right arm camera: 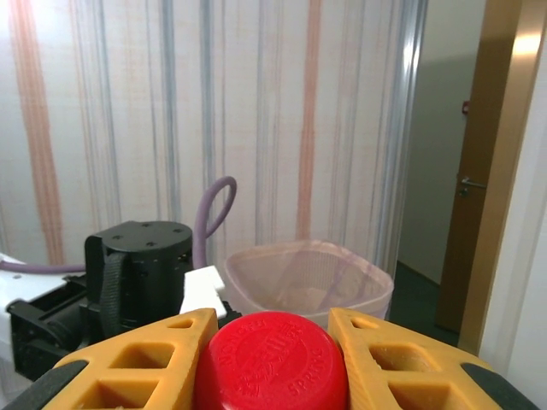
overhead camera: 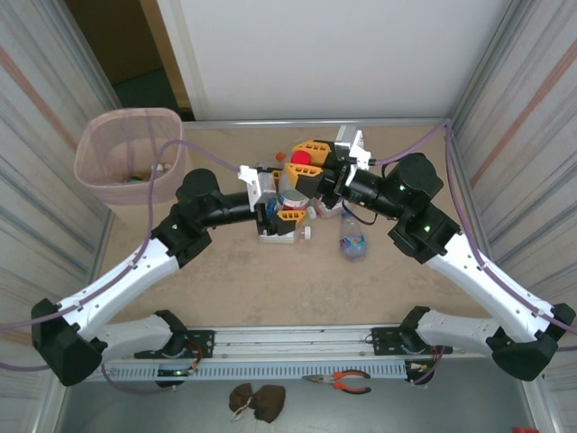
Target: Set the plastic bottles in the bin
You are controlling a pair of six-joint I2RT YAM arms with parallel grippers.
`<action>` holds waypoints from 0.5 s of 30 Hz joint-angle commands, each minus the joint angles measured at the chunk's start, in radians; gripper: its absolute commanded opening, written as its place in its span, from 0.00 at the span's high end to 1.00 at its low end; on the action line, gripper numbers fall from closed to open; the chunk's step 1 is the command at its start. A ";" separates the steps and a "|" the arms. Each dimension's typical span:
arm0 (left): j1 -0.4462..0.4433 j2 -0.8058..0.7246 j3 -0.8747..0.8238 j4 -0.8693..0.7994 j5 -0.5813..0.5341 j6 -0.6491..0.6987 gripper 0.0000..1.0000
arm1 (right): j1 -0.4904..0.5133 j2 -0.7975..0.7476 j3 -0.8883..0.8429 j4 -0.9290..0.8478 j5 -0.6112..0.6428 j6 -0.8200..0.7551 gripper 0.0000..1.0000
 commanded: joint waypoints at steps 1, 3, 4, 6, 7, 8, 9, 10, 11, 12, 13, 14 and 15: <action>-0.024 -0.005 0.010 0.033 -0.022 0.027 0.29 | 0.004 -0.018 0.021 0.040 0.094 0.001 0.84; -0.029 -0.006 0.012 0.033 -0.032 0.030 0.30 | 0.006 -0.022 0.012 0.046 0.104 0.006 0.84; -0.031 -0.007 0.011 0.033 -0.038 0.029 0.31 | 0.007 -0.024 0.008 0.046 0.107 0.007 0.84; -0.032 -0.011 0.007 0.033 -0.046 0.032 0.36 | 0.007 -0.028 0.003 0.047 0.108 0.007 0.84; -0.033 -0.013 0.006 0.032 -0.047 0.032 0.37 | 0.007 -0.031 0.001 0.046 0.109 0.007 0.84; -0.032 -0.014 0.004 0.029 -0.052 0.032 0.37 | 0.008 -0.033 -0.002 0.046 0.109 0.008 0.84; -0.032 -0.017 0.004 0.028 -0.052 0.035 0.37 | 0.007 -0.034 -0.004 0.045 0.109 0.008 0.84; -0.033 -0.021 0.004 0.022 -0.052 0.036 0.38 | 0.007 -0.035 -0.005 0.044 0.109 0.009 0.83; -0.032 -0.023 0.004 0.016 -0.052 0.037 0.40 | 0.007 -0.036 -0.006 0.043 0.110 0.008 0.83; -0.033 -0.027 0.006 0.010 -0.054 0.037 0.41 | 0.007 -0.037 -0.008 0.042 0.112 0.008 0.82; -0.033 -0.028 0.007 0.002 -0.059 0.038 0.42 | 0.007 -0.038 -0.008 0.040 0.112 0.008 0.80; -0.033 -0.029 0.009 -0.003 -0.066 0.038 0.43 | 0.007 -0.042 -0.009 0.040 0.112 0.008 0.77; -0.032 -0.033 0.010 -0.010 -0.072 0.037 0.44 | 0.008 -0.044 -0.010 0.040 0.114 0.008 0.72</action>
